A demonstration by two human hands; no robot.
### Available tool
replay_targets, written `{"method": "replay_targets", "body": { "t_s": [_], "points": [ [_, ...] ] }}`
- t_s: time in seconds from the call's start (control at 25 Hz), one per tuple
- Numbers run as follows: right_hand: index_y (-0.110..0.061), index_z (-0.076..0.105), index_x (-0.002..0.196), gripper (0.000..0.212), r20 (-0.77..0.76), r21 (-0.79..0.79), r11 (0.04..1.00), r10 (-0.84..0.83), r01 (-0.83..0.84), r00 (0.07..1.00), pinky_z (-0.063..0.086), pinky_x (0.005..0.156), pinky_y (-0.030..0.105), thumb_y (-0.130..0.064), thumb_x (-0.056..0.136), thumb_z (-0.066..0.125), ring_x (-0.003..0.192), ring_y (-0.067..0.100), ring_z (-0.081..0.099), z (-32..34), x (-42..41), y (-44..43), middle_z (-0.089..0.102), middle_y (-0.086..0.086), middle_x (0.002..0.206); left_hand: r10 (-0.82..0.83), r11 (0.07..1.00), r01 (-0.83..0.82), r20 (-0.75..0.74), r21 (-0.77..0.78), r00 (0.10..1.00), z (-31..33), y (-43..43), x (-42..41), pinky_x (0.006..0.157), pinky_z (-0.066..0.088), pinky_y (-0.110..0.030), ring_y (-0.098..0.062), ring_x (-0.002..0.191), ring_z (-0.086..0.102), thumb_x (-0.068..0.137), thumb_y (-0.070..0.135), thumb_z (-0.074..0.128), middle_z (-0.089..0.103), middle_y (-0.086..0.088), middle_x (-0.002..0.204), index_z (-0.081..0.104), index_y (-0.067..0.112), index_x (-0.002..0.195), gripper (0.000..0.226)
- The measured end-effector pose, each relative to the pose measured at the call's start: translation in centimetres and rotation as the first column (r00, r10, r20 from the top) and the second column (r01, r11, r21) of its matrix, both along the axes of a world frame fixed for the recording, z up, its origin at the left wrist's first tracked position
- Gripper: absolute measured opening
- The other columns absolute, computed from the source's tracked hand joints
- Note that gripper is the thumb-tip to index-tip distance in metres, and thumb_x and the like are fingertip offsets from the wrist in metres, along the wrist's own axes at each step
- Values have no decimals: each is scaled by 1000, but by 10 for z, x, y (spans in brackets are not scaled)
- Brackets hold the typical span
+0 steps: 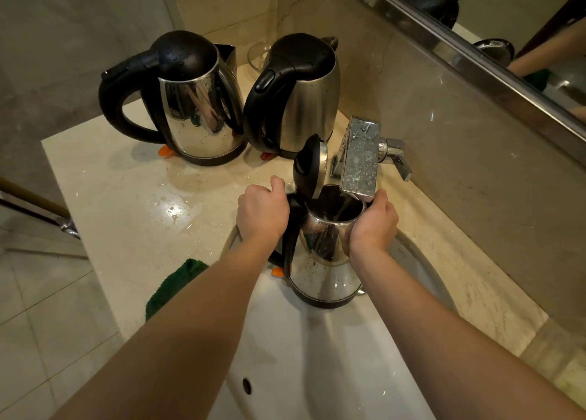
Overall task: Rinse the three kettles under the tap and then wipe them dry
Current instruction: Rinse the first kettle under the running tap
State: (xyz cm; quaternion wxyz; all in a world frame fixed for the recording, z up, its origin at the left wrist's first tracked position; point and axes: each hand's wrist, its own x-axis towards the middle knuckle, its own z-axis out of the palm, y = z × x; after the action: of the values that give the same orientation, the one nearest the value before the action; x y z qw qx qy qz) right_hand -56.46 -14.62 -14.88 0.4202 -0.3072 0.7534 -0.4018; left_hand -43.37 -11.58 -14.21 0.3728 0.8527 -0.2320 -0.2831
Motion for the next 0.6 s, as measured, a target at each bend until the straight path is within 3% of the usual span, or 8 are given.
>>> {"method": "replay_targets", "body": {
  "t_s": [0.6],
  "points": [
    [-20, 50, 72, 37, -1, 3, 1000, -1, 1, 1000, 40, 75, 42, -43, 96, 34, 74, 22, 50, -1, 0, -1, 53, 2, 75, -5, 1000, 5, -2, 6, 1000, 0, -1, 0, 51, 30, -31, -16, 48, 33, 99, 35, 42, 36, -2, 52, 39, 13, 52, 52]
  ]
}}
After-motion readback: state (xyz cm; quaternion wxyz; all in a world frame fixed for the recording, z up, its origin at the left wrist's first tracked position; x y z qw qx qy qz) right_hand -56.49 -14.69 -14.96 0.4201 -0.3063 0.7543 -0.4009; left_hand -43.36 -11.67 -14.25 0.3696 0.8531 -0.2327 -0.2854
